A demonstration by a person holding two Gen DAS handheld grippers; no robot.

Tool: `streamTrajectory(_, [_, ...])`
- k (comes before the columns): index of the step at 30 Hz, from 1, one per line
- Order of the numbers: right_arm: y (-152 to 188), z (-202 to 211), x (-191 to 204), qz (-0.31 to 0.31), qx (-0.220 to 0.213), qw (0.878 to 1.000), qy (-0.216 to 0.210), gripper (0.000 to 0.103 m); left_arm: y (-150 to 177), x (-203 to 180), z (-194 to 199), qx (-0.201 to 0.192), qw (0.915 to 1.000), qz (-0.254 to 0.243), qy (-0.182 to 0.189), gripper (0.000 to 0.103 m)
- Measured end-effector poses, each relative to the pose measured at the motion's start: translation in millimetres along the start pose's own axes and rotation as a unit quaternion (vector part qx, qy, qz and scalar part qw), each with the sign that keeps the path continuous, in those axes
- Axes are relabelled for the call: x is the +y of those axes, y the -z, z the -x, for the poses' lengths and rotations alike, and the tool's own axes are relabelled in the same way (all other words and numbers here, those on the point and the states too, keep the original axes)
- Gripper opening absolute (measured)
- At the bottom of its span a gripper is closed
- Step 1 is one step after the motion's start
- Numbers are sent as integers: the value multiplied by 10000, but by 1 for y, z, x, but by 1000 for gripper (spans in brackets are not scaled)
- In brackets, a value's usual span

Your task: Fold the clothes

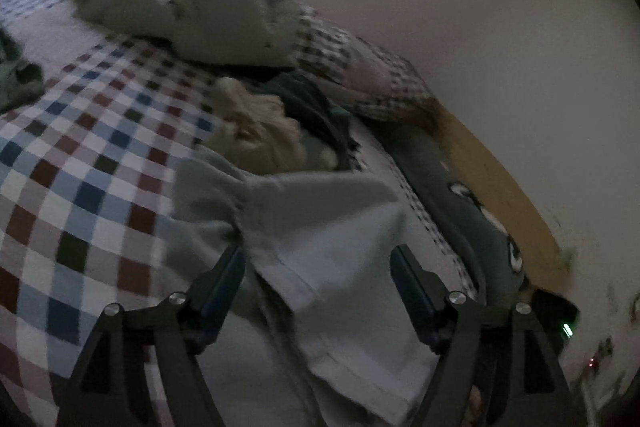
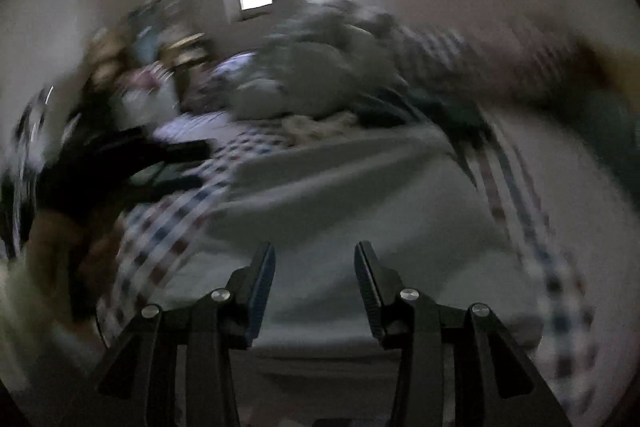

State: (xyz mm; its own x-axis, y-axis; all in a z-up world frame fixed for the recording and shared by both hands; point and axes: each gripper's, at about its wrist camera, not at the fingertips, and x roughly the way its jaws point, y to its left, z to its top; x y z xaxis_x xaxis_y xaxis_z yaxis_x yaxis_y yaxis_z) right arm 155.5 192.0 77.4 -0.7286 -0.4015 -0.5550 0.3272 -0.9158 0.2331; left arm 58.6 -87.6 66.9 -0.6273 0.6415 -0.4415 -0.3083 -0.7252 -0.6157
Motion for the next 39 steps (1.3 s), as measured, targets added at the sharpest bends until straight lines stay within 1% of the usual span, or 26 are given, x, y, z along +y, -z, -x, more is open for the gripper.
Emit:
streamTrajectory(1, [2,-7,-9,-189,136,9997,4,44,5,-7,1,-24,9999,-96,69,79])
streamTrajectory(2, [4,-11,-12,-224,219,9995,37,44,10,-13,3,-48,9997,-192,128,79])
streamTrajectory(5, [11,-21,-7,65,373,9989,268,42,25,-30,-1,-66,9991,-415,-79,78])
streamTrajectory(7, [17,-26,-2,249,412,9978,450,42,34,-34,-14,205,9976,-564,-351,74])
streamTrajectory(8, [20,-29,-2,301,437,9972,531,42,38,-37,-20,345,9961,-641,-493,64])
streamTrajectory(9, [22,-31,0,355,457,9965,601,42,43,-38,-27,529,9932,-748,-724,54])
streamTrajectory(10, [24,-32,0,383,478,9961,632,42,48,-38,-34,660,9878,-920,-1069,48])
streamTrajectory(11, [25,-32,1,407,500,9958,657,42,51,-39,-36,688,9849,-1011,-1224,39])
streamTrajectory(12, [26,-32,1,431,522,9954,681,42,51,-39,-36,682,9837,-1053,-1288,37])
streamTrajectory(13, [26,-31,0,428,536,9953,678,42,49,-39,-33,669,9848,-1009,-1248,36])
streamTrajectory(15, [24,-27,-1,413,543,9953,680,41,42,-37,-25,616,9878,-832,-1167,26])
streamTrajectory(17, [16,-17,-3,331,473,9963,642,40,34,-36,-18,527,9901,-692,-1104,26])
streamTrajectory(19, [-1,-3,-6,212,173,9974,672,42,22,-40,-12,319,9926,-571,-1028,26])
streamTrajectory(22, [-31,12,-11,60,-298,9967,749,43,-9,-52,-14,102,9940,-547,-947,26])
streamTrajectory(25, [-70,3,-15,119,-540,9955,773,43,-37,-59,-30,71,9946,-466,-923,26])
streamTrajectory(27, [-97,-6,-17,191,-686,9940,824,43,-49,-60,-45,113,9947,-450,-915,26])
streamTrajectory(28, [-108,-13,-18,168,-695,9945,766,43,-55,-60,-57,158,9942,-450,-966,26])
streamTrajectory(30, [-125,-36,-24,54,-529,9970,561,43,-60,-58,-73,247,9930,-438,-1070,26])
streamTrajectory(32, [-136,-62,-30,-59,-286,9985,458,42,-59,-53,-87,313,9904,-432,-1278,26])
streamTrajectory(33, [-138,-77,-35,-78,-148,9985,512,38,-58,-50,-93,346,9884,-451,-1408,26])
streamTrajectory(34, [-138,-90,-38,-39,-26,9981,613,30,-56,-46,-100,397,9858,-495,-1557,26])
streamTrajectory(35, [-135,-103,-42,3,100,9974,709,26,-54,-41,-106,448,9828,-539,-1706,26])
streamTrajectory(36, [-132,-116,-47,44,228,9965,802,21,-52,-37,-113,500,9797,-584,-1850,26])
streamTrajectory(37, [-128,-124,-50,57,327,9957,865,17,-48,-31,-121,574,9774,-633,-1934,26])
streamTrajectory(39, [-118,-138,-58,93,464,9943,959,14,-38,-21,-128,659,9752,-733,-1984,22])
